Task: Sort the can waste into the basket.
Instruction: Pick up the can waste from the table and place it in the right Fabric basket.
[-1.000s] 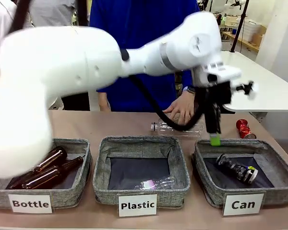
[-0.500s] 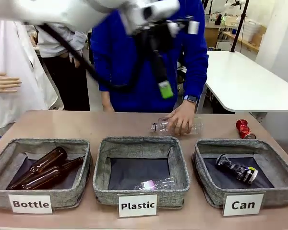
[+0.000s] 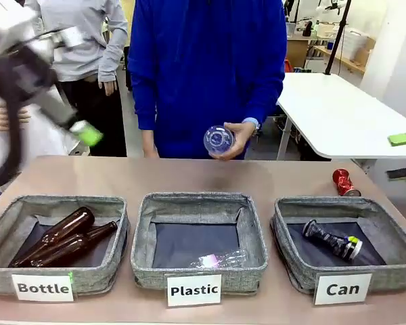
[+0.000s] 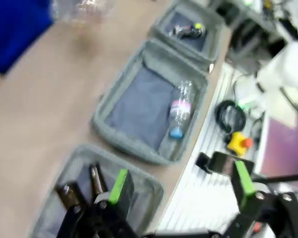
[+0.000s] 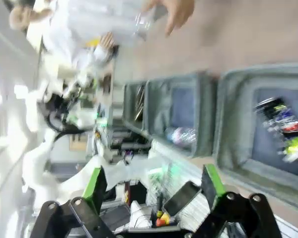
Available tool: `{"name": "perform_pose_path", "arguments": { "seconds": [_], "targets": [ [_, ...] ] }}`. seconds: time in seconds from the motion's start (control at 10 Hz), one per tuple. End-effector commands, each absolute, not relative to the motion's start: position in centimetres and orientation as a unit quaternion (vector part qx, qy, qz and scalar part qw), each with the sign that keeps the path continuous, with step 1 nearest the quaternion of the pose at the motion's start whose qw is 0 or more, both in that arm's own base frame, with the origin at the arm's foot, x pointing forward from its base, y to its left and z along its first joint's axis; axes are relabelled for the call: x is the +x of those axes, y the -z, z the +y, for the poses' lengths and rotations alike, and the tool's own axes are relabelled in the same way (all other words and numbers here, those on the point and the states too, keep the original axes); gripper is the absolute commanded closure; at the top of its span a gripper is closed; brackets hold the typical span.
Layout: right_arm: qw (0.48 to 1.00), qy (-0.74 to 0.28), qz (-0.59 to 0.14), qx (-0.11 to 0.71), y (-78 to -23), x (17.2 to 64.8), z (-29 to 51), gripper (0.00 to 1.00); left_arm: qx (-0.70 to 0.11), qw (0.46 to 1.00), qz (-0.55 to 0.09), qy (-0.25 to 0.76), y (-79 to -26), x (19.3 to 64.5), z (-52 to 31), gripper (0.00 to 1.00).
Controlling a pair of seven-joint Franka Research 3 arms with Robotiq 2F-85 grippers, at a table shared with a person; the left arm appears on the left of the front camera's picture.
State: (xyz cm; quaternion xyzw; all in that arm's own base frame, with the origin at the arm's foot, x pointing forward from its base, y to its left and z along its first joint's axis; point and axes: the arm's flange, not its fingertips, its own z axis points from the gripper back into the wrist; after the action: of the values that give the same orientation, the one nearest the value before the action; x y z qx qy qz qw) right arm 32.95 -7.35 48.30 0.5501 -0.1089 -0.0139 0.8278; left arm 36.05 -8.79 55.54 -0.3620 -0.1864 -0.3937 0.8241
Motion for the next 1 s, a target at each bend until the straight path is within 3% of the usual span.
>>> {"name": "perform_pose_path", "arguments": {
  "seconds": [0.0, 0.3, 0.4, 0.5, 0.9],
  "targets": [
    [0.798, 0.005, -0.046, 0.601, -47.8, 34.2, -5.6, 0.00, -0.429, 0.840, -0.267, 0.196, -52.8, 34.1, -1.0, 0.00],
    [0.753, 0.054, -0.062, 0.653, -46.4, 35.3, -5.3, 0.00, -0.561, 0.779, -0.280, 0.000, -47.1, 36.7, 11.7, 0.00],
    [0.750, 0.094, -0.092, 0.648, -45.8, 35.6, -6.5, 0.00, -0.592, 0.754, -0.282, -0.012, -45.1, 37.6, 13.9, 0.00],
    [0.777, 0.020, -0.047, 0.627, -45.9, 34.8, -4.5, 0.00, -0.496, 0.830, -0.241, 0.083, -47.4, 33.6, 10.8, 0.00],
    [0.777, 0.020, -0.047, 0.627, -45.9, 34.8, -4.5, 0.00, -0.496, 0.830, -0.241, 0.083, -47.4, 33.6, 10.8, 0.00]
  ]
}}
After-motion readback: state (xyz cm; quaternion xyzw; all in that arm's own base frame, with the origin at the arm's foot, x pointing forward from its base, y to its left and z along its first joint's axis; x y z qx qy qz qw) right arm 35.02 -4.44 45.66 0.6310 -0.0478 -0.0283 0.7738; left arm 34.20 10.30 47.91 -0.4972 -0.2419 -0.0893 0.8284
